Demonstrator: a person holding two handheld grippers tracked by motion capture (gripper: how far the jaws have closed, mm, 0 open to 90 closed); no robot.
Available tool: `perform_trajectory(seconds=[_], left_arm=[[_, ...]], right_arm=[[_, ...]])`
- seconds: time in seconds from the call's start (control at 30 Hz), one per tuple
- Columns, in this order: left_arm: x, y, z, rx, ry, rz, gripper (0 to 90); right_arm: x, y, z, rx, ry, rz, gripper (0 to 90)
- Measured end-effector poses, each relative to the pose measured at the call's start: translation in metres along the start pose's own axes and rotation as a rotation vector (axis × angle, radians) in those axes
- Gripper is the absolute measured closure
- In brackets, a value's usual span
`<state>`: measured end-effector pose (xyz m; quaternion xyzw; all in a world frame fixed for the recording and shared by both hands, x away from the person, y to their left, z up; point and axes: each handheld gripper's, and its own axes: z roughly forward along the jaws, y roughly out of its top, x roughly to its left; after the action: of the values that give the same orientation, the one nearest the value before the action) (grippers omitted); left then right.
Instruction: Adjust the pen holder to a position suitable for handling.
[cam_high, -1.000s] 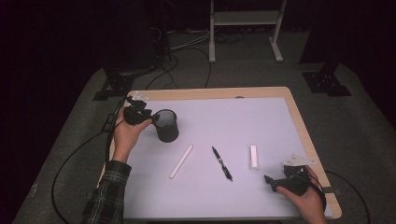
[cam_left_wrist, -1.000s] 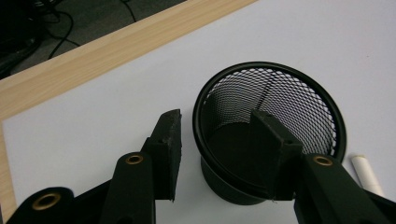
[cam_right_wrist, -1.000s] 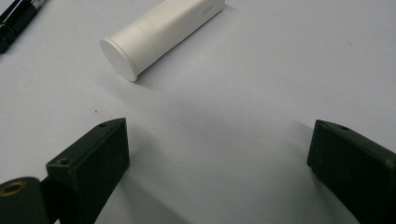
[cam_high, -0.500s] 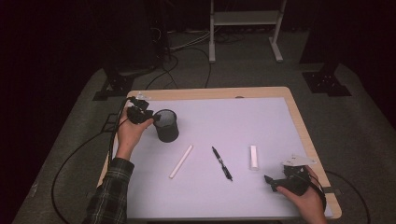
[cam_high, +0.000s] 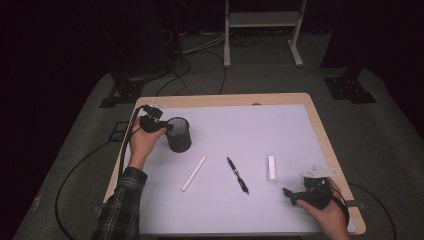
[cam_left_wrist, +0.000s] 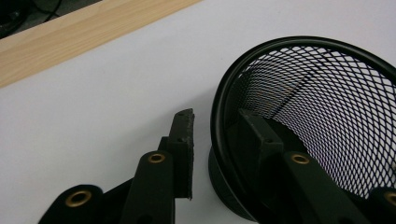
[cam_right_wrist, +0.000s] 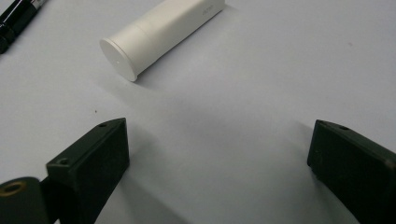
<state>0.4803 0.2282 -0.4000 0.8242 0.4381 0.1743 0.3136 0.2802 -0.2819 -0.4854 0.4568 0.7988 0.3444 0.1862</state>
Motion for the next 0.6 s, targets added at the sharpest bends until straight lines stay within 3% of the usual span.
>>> perform_trajectory(seconds=[0.3,0.6], left_arm=[[-0.0028,0.0012,0.0001,0.003,0.003,0.004,76.0],[-0.0014,0.0015,-0.0003,0.008,-0.01,-0.022,79.4]], right_arm=[[0.0,0.0,0.0,0.0,0.0,0.0,4.5],[0.0,0.0,0.0,0.0,0.0,0.0,4.5]])
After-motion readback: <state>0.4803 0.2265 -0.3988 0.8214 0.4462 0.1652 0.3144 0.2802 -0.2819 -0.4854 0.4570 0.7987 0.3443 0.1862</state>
